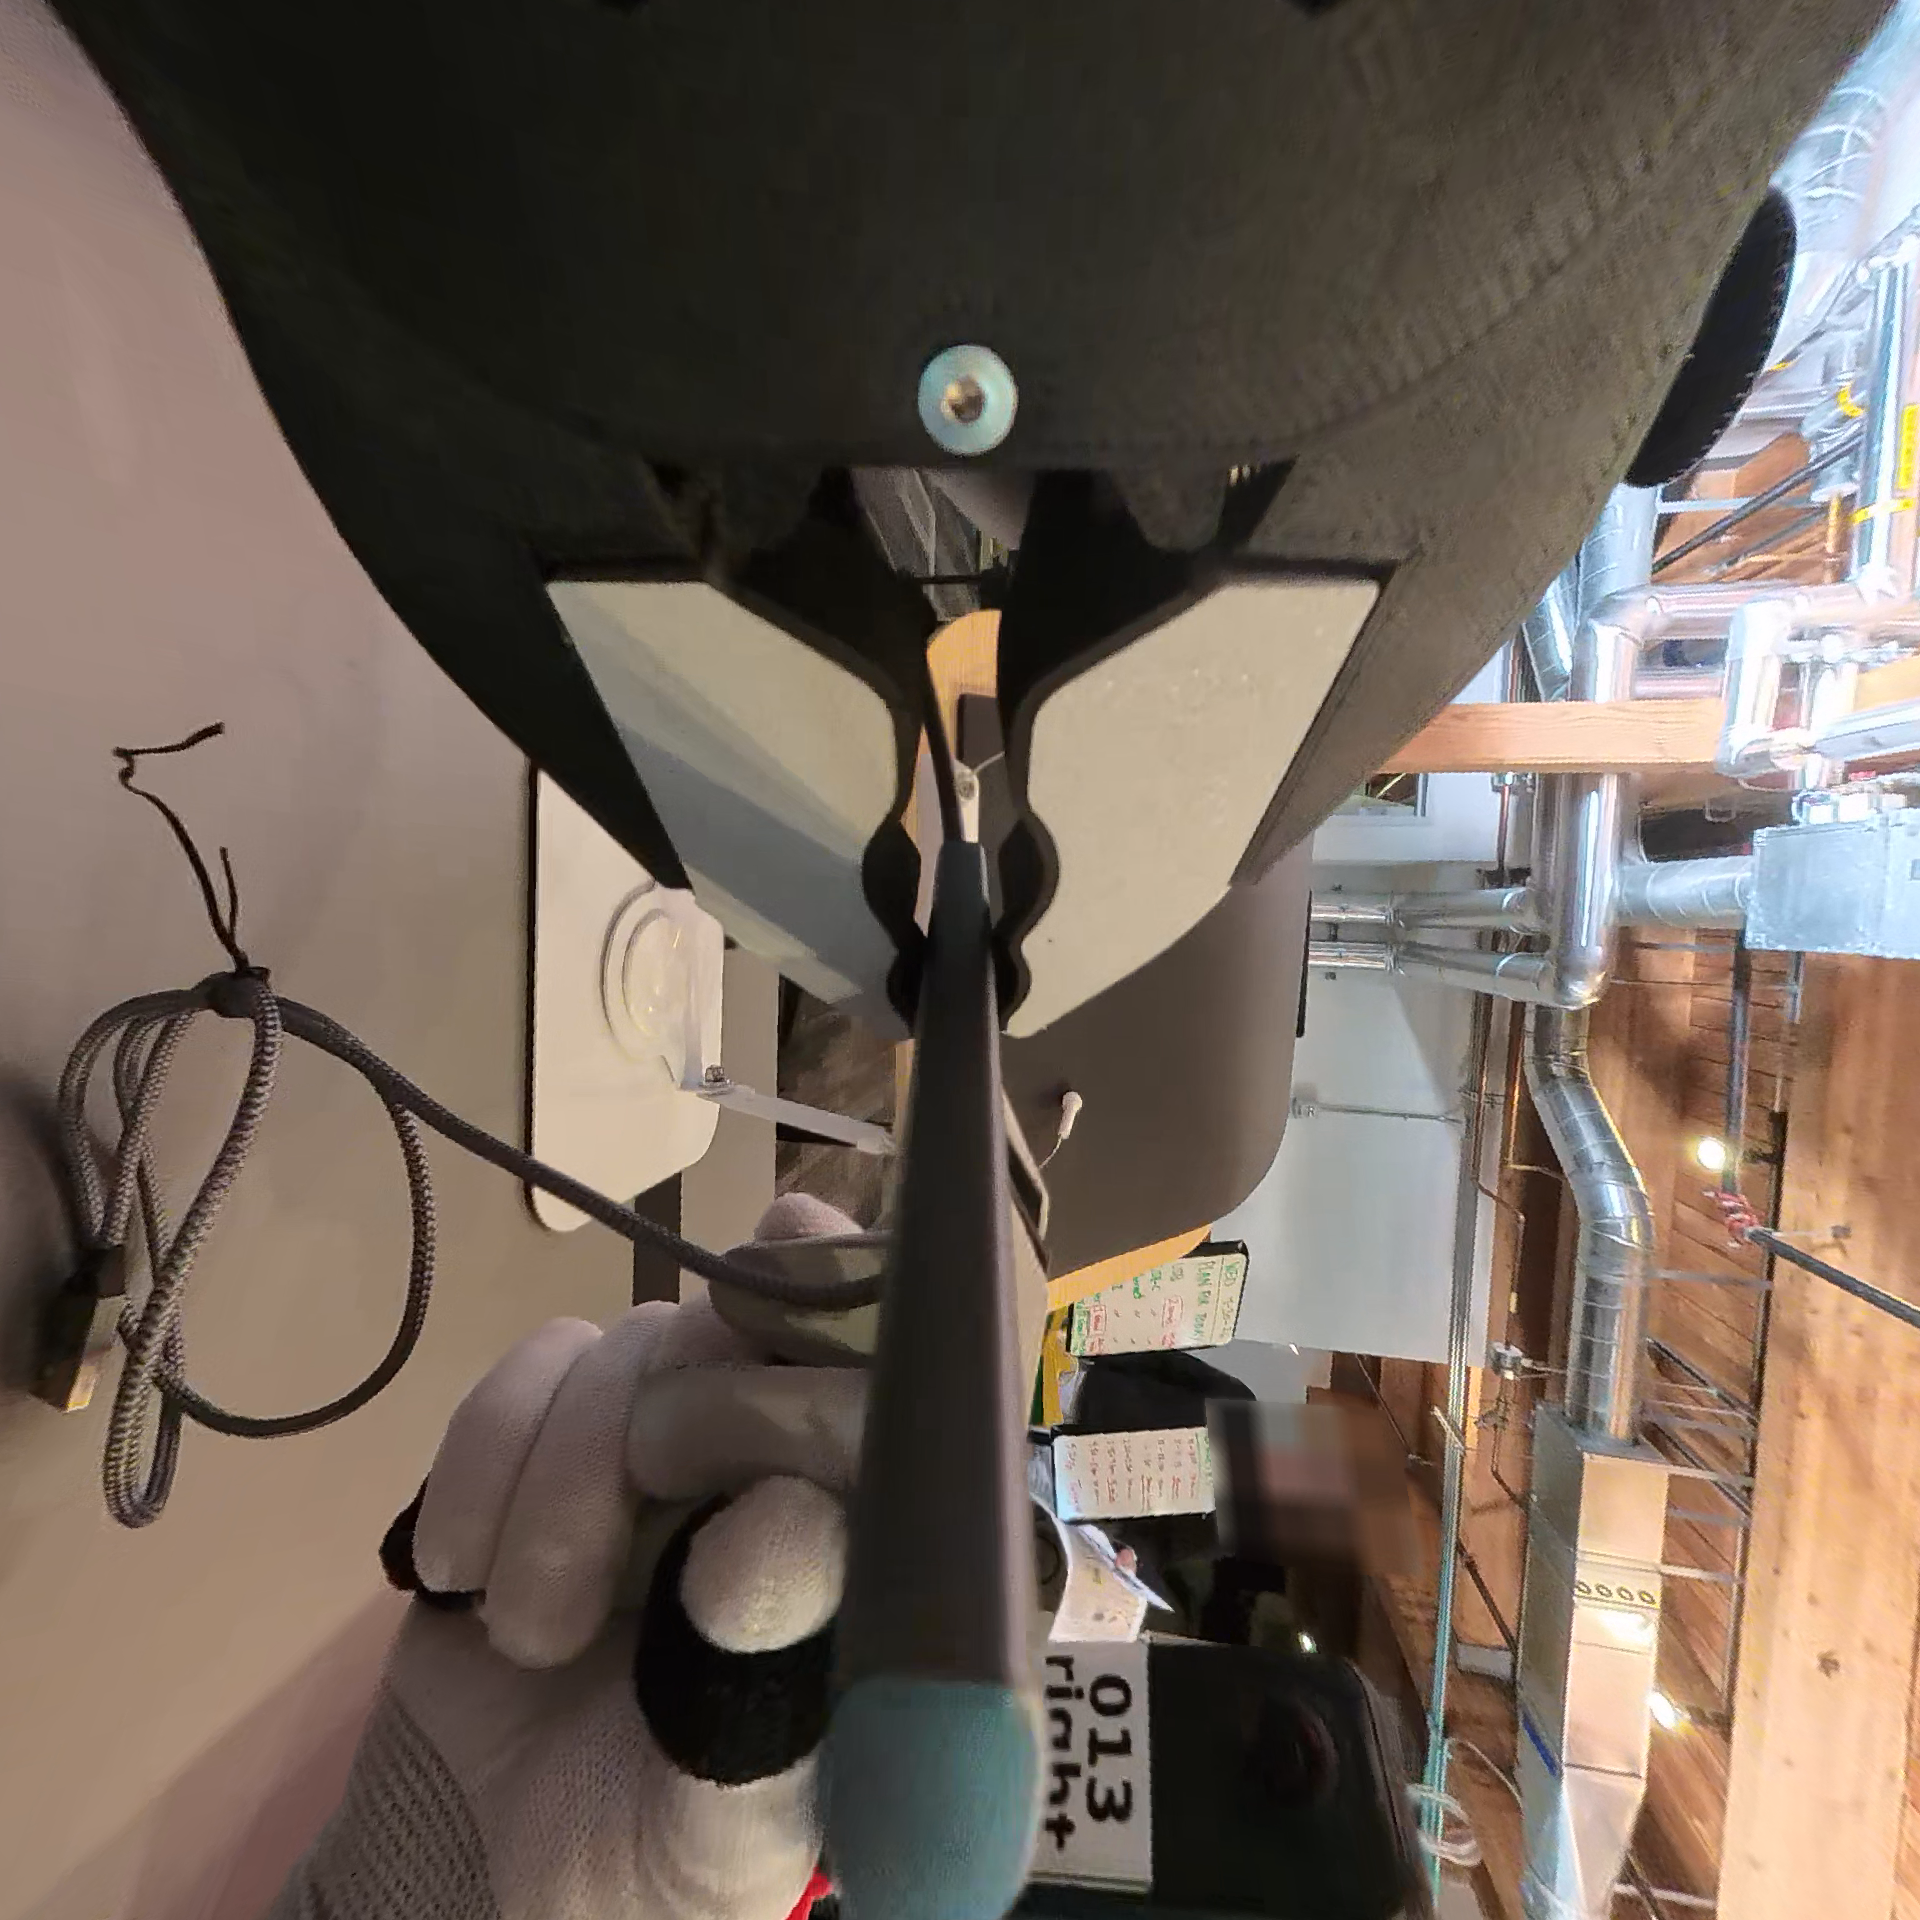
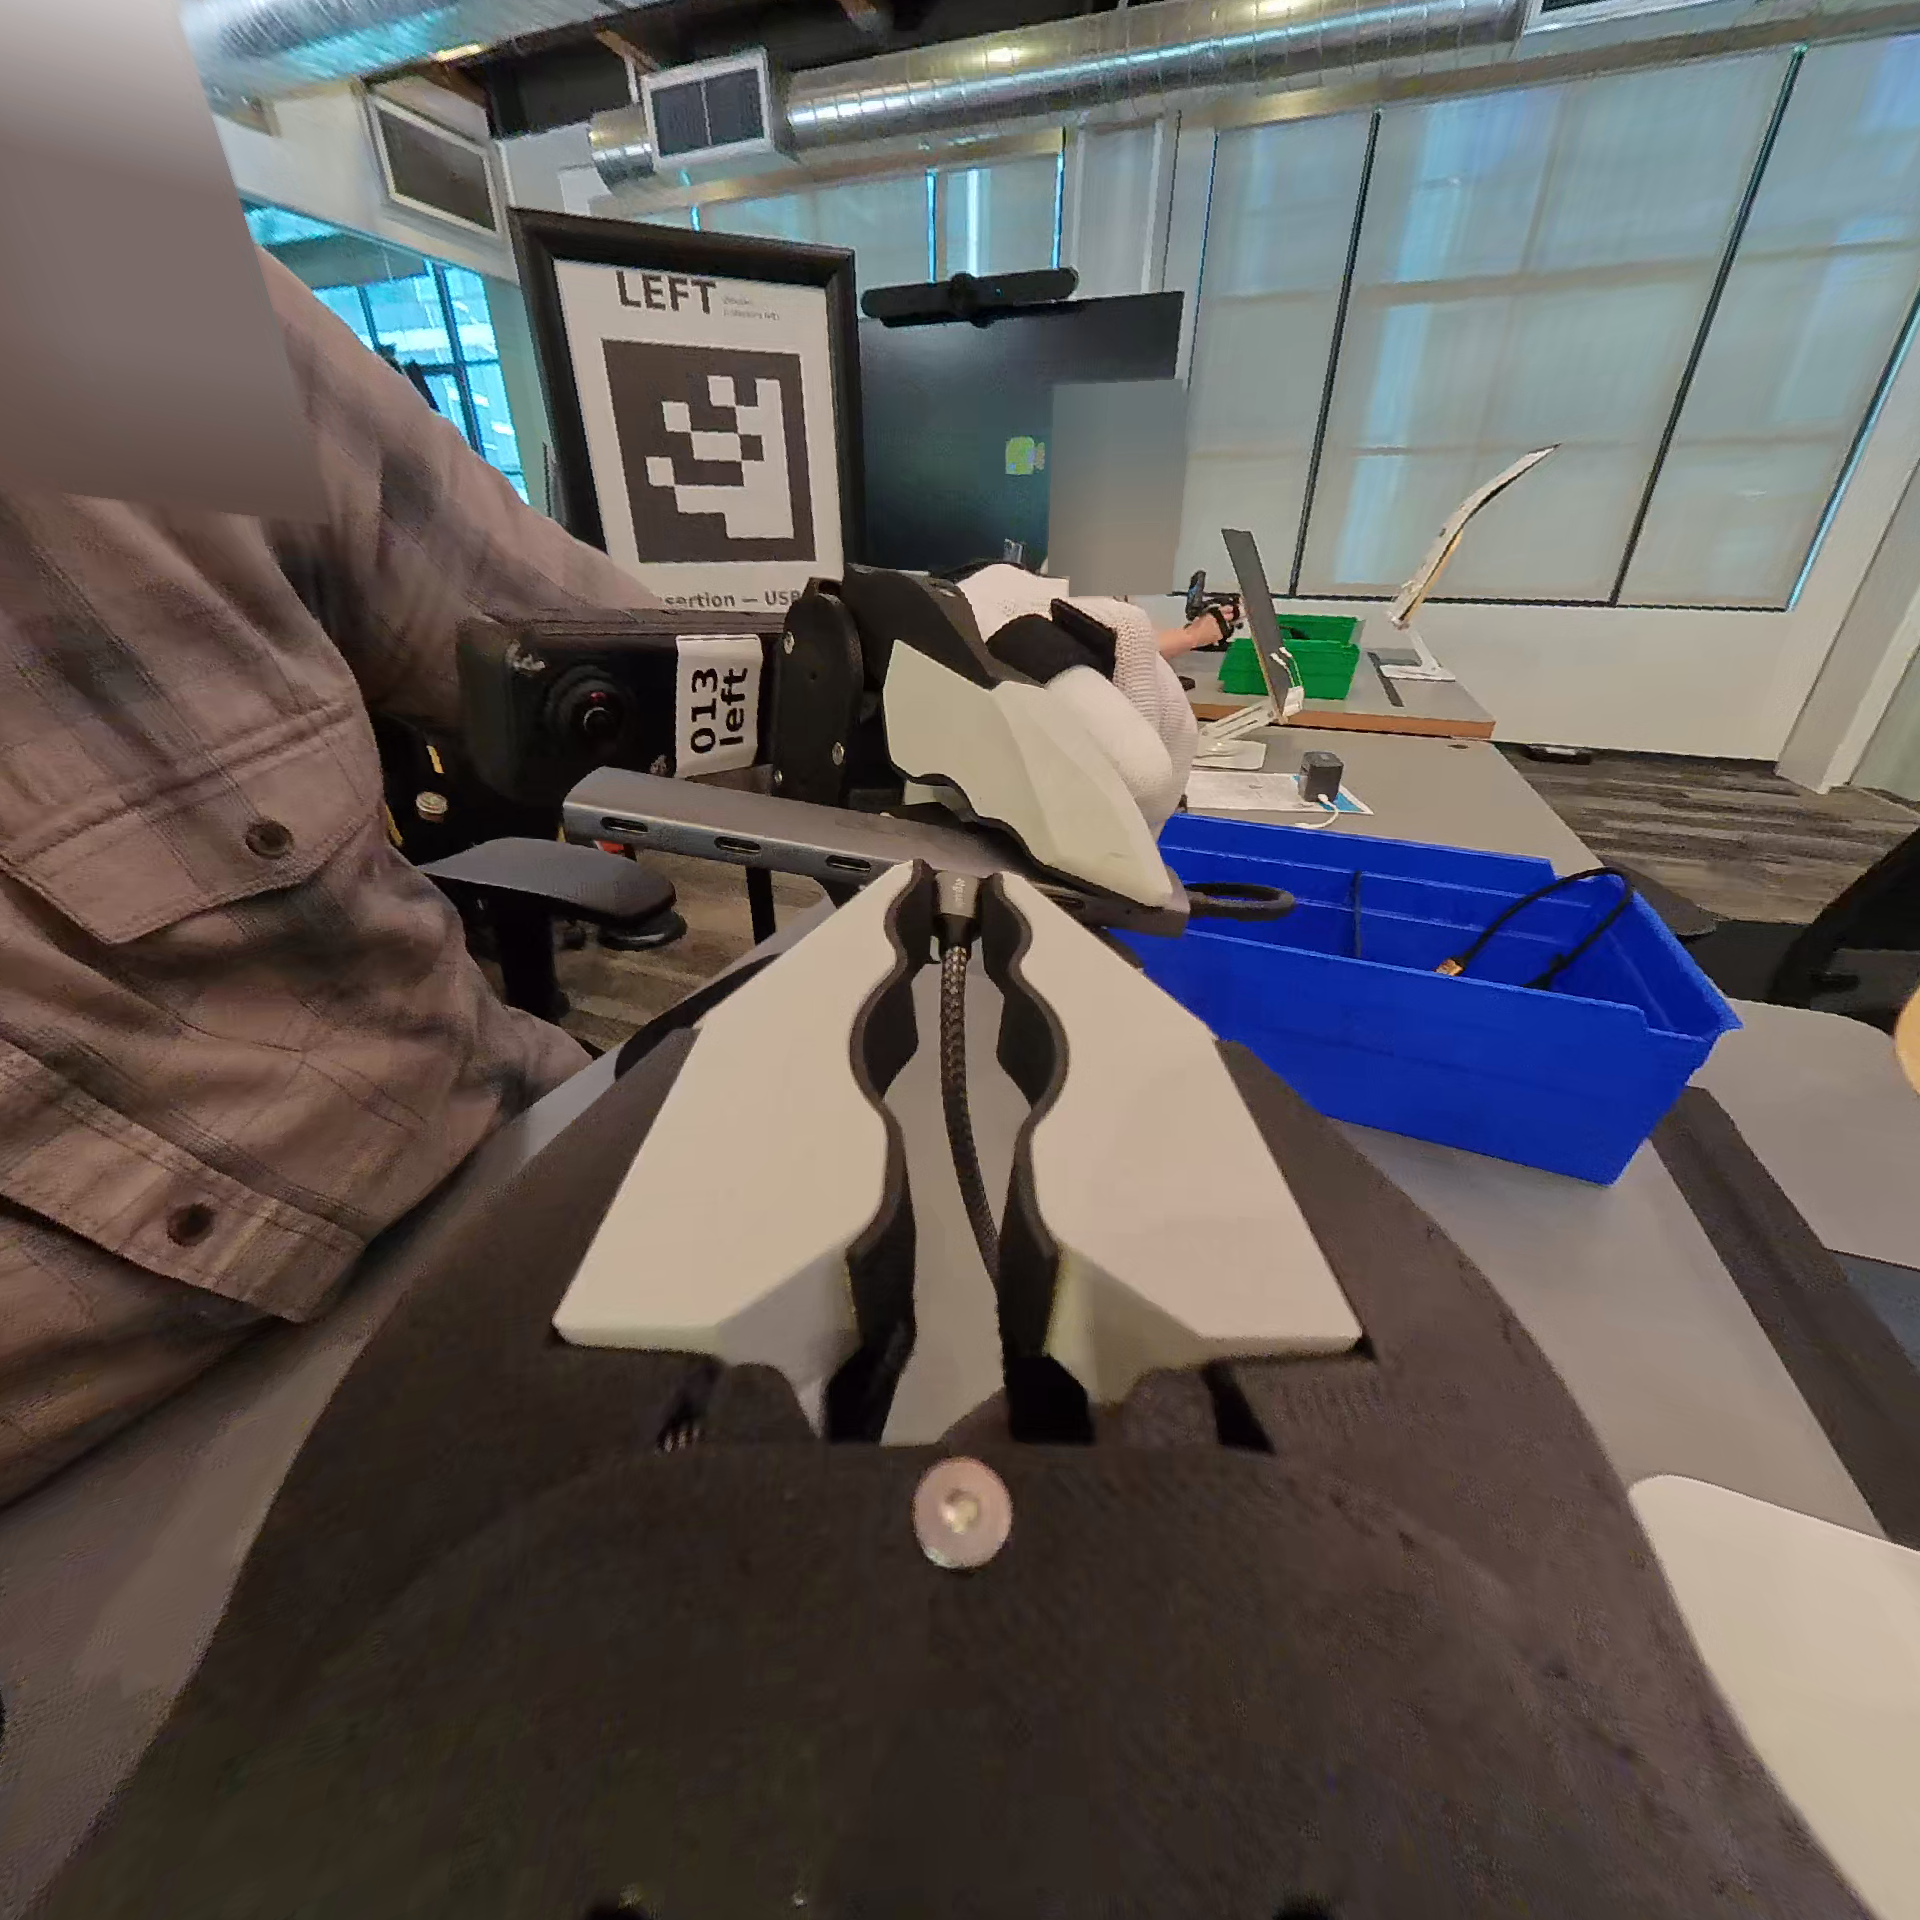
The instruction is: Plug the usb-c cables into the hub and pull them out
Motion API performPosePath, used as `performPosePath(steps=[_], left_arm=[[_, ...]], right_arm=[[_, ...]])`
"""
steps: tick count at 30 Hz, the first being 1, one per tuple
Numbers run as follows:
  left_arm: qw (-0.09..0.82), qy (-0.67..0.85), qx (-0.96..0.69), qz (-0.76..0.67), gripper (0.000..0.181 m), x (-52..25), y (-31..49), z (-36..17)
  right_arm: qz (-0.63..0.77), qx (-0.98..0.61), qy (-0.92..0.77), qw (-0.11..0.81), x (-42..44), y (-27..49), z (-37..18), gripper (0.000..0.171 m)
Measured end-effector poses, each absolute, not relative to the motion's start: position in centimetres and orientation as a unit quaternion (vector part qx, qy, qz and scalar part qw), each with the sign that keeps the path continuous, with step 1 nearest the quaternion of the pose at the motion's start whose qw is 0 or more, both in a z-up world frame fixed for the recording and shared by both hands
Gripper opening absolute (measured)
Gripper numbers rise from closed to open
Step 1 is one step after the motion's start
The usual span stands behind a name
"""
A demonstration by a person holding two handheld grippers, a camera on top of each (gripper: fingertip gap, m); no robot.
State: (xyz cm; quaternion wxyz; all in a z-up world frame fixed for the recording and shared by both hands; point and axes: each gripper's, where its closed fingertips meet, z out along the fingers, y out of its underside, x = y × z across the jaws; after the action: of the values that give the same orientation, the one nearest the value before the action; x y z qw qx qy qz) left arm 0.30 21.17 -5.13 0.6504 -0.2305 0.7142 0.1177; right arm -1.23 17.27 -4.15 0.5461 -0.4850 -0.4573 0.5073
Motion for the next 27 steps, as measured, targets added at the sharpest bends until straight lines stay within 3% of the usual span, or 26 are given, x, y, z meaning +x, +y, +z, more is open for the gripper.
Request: performPosePath(steps=[11, 15, 17, 22, 24, 27], left_arm=[[0.668, 0.7, -0.213, 0.133, 0.011, 0.2, 20.8, -4.3], [0.68, 0.69, -0.218, 0.122, 0.01, 0.1, 20.6, -4.0], [0.68, 0.69, -0.22, 0.117, 0.01, 0.1, 20.5, -4.0], [0.686, 0.682, -0.225, 0.116, 0.011, 0.3, 20.4, -3.8], [0.69, 0.679, -0.227, 0.111, 0.011, 0.3, 20.4, -3.7], [0.692, 0.674, -0.238, 0.103, 0.011, 0.4, 20.7, -3.3]], right_arm=[[0.504, -0.485, -0.459, 0.548, -1.2, 16.9, -3.6, 0.007], [0.499, -0.485, -0.462, 0.55, -1.5, 16.8, -3.4, 0.022], [0.508, -0.477, -0.456, 0.554, -1.3, 16.7, -2.9, 0.001], [0.504, -0.48, -0.456, 0.555, -1.1, 16.7, -2.9, 0.0], [0.502, -0.483, -0.454, 0.556, -1.2, 16.8, -2.9, 0.025], [0.498, -0.486, -0.453, 0.557, -1.1, 16.9, -2.9, 0.018]])
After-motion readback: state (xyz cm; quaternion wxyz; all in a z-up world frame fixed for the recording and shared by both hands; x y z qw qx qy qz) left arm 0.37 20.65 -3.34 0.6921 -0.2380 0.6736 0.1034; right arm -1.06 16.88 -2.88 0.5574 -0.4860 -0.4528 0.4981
